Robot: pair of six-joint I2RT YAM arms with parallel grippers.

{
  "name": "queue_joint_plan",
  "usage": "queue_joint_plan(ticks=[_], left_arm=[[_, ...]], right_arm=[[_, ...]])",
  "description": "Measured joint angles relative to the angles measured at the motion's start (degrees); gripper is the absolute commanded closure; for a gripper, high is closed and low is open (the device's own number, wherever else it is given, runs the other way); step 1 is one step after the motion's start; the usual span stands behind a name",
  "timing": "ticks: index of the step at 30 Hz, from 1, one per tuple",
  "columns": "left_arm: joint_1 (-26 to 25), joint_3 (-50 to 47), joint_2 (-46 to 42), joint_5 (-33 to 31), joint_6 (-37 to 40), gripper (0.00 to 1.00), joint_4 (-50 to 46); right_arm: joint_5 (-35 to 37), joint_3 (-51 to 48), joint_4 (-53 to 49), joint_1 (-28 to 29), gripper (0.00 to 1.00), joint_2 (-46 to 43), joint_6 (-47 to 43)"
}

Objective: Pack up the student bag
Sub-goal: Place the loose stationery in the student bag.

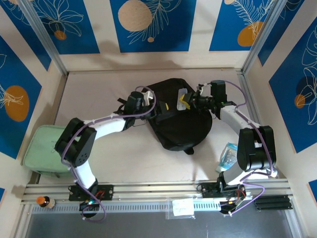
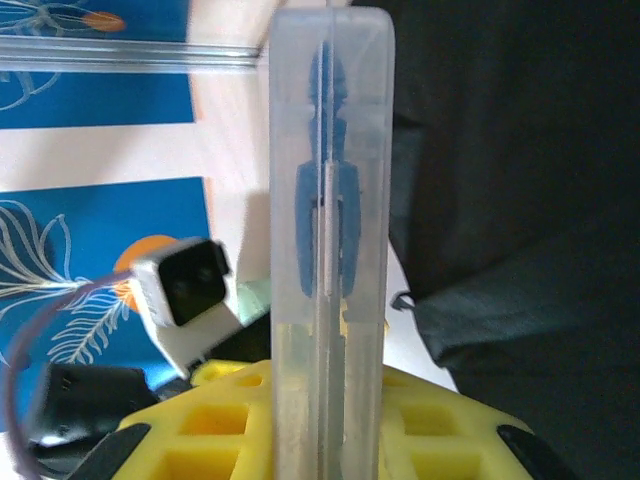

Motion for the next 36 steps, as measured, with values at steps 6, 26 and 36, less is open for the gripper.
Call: queue_joint_plan(ticks=[6,26,36], left_arm=[[0.0,10.32,6.71,-3.41,14.14,0.48,-12.13],[-0.33,12.68,10.45,4.74,31.12,0.9,-19.15],[-0.44,12.37,8.68,7.67,38.12,0.8,-21.94]], right_arm=[[0.44,3.91,-8.39,0.37,0.87,1.27,-3.04],[-1.09,9.97,-21.18,3.06,0.87,9.88,-9.22],[-3.23,11.21,-28.2,3.69,0.86,13.05,-13.09]])
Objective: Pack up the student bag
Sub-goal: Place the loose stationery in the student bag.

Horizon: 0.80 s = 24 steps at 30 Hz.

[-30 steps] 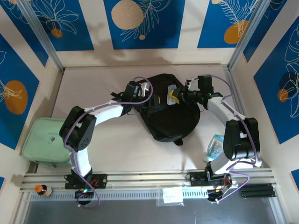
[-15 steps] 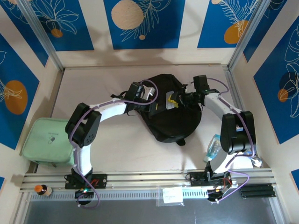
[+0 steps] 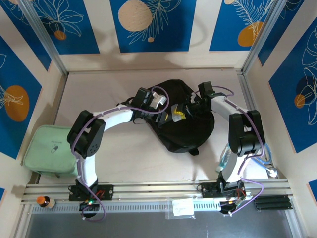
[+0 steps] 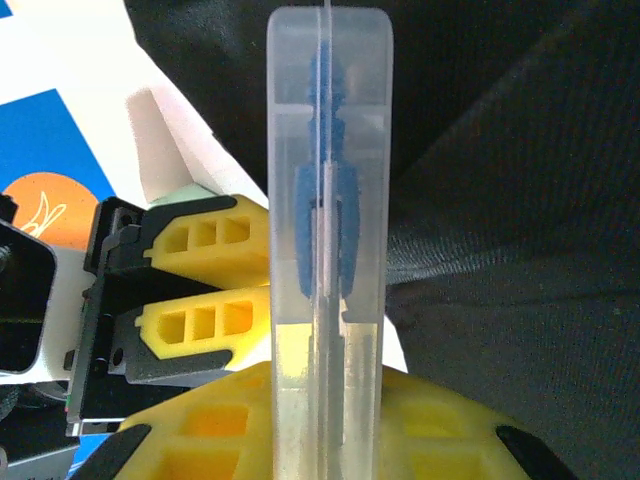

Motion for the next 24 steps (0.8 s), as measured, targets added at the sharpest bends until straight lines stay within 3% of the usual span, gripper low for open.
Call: queue_joint_plan(ticks=[13,17,20,24], left_arm=[[-0.98,-0.09,-0.5,2.73,2.8,0.8,-2.12],[-1.18,-0.02,-0.5,0.35,2.38,0.71,-2.54],[-1.31,0.5,-0.5,-3.85,0.5,0.6,-3.37],[-1.66,2.43,-0.5,-9.53,-2.47,0.54,-4.44]], right_arm=[[0.63,-9.53,-1.62,-1.36,0.85,-6.45,1.42],[1.05,-11.63,-0.74,-1.62,0.85,-7.41,1.77],[0.83,-13.9,1.27,-2.05,0.86,-7.43,1.75],[-1.29,-17.14,5.86,-3.15,0.87,-7.37,1.51]])
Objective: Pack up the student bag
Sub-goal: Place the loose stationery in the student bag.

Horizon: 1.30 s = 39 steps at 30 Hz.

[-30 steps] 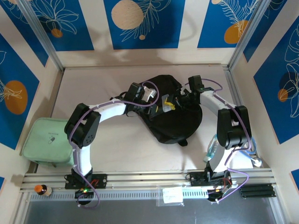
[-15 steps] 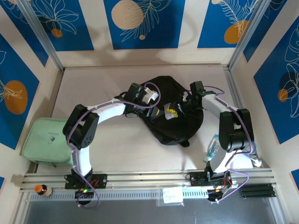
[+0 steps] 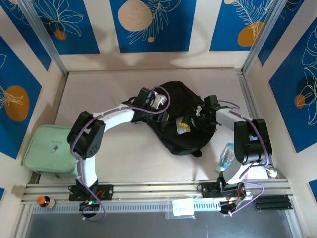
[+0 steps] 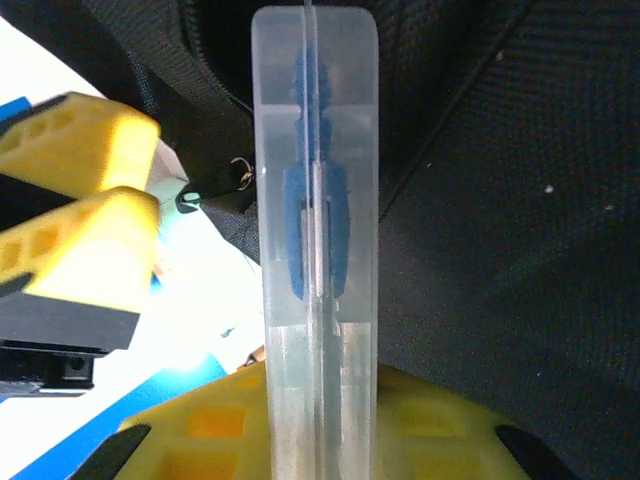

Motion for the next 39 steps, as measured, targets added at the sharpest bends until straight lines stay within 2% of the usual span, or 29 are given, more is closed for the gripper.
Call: queue_joint_plan(ticks=[5,11,22,33,39], left_arm=[[-1.79,4.72,0.98,-7.89,-0.66,0.44,-3.72],[-3.39,14.43,6.67,-16.44,-0.92,0.42,-10.47],[-3.58,24.87,14.6,-17.18,-4.13,0.48,-17.46],[-3.58,23.56,14.58,-17.05,-5.84,0.57,-17.64],[-3.58,19.8,12.15,-16.52,-6.23,0.66,-16.92]], right_arm=[[-2.47,-1.86,4.24,-0.87,0.87,0.79,-0.28],[-5.31,-3.43,8.07,-2.12,0.88,1.68,-1.75],[-8.22,-4.76,13.88,-4.02,0.9,3.69,-4.09],[-8.87,2.16,15.17,-3.98,0.89,9.77,-5.14],[-8.94,6.71,15.93,-2.91,0.87,13.07,-6.21]])
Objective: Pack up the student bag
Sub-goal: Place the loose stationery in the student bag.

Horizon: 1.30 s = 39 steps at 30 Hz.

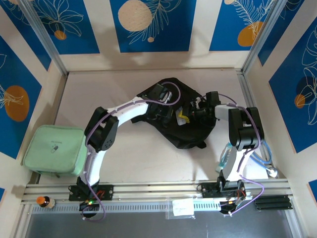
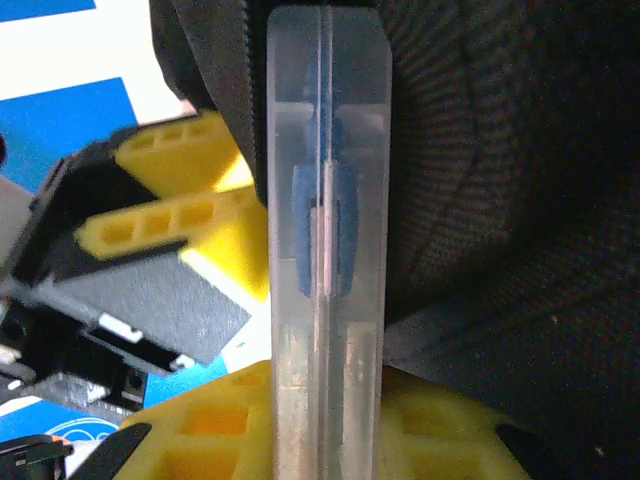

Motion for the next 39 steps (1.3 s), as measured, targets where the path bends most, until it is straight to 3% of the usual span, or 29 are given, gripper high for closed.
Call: queue_joint_plan(ticks=[6,13,21,28,34,39], left_arm=[[0.0,-3.91,-3.74,2.05,0.57,0.78,1.29],[0.0,-7.63,-4.94,3.65,1.07,0.79,4.15],[0.07,-8.98,-5.38,3.23,1.07,0.79,4.83],[0.11,-10.95,-7.37,2.1,0.85,0.77,5.79],[0.11,-11.34,-8.37,1.68,0.44,0.73,5.57],[0.11,-12.09,-9.42,1.64,-0.28,0.71,5.38]], right_arm=[[-1.64,5.07,-1.55,0.5,0.86,3.3,-4.63],[-2.03,8.74,-10.32,1.18,0.85,3.89,-13.18],[0.13,14.86,-16.68,4.15,0.79,7.96,-15.56],[3.98,13.62,-13.0,3.8,0.46,5.92,-9.9],[10.93,9.84,-12.76,2.54,0.31,-2.29,-6.86],[18.67,6.62,-15.47,2.32,0.29,-9.35,-6.25]])
